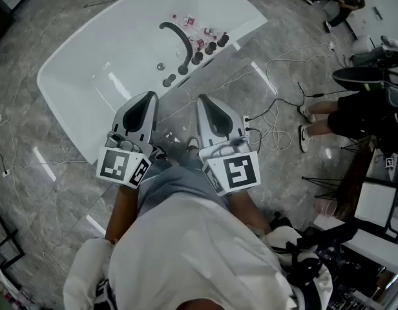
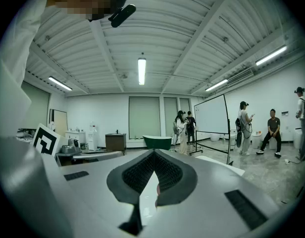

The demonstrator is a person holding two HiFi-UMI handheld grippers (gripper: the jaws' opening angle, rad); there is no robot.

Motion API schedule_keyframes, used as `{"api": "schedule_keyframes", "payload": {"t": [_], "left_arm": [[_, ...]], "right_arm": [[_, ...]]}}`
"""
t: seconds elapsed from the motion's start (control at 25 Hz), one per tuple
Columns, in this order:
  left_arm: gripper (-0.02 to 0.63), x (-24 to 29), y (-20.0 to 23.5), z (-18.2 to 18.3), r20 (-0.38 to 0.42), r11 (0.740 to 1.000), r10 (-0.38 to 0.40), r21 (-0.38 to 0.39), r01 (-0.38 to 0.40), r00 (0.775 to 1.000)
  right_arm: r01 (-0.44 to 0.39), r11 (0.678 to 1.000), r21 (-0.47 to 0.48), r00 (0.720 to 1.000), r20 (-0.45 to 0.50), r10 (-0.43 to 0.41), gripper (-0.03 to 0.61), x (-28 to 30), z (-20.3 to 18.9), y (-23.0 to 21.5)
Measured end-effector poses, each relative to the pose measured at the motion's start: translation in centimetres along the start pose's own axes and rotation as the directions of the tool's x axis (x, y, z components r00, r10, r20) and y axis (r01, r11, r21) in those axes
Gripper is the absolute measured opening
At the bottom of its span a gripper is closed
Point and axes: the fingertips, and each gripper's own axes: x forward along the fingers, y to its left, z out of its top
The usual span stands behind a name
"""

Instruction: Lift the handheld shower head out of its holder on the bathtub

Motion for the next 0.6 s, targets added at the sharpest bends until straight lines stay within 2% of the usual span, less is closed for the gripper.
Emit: {"api": "schedule_keyframes", "payload": {"t": [0.12, 0.2, 0.44, 0.6], "left_arm": [[0.018, -0.8, -1.0, 0.3, 0.051, 0.998, -0.057, -0.038, 0.059, 0.997], [0.018, -0.7, -0.8, 0.0, 0.058, 0.996, -0.074, -0.052, 0.077, 0.996], [0.018, 0.4, 1.5, -2.0, 0.005, 0.997, -0.064, -0.042, 0.065, 0.998], [0.020, 1.9, 4.4, -6.7, -0.062, 0.999, -0.036, -0.003, 0.036, 0.997]], "right_arm": [[-0.006, 1.000, 0.006, 1.000, -0.012, 0.006, 0.017, -0.6, -0.6, 0.6], [-0.010, 1.000, 0.012, 1.000, -0.021, 0.010, 0.017, -0.3, -1.2, 0.7], [-0.026, 0.999, 0.045, 0.999, -0.043, 0.028, 0.017, 1.8, -2.5, 0.7], [-0.035, 0.995, 0.094, 0.999, -0.031, 0.038, 0.018, 3.6, -3.8, 0.4]]}}
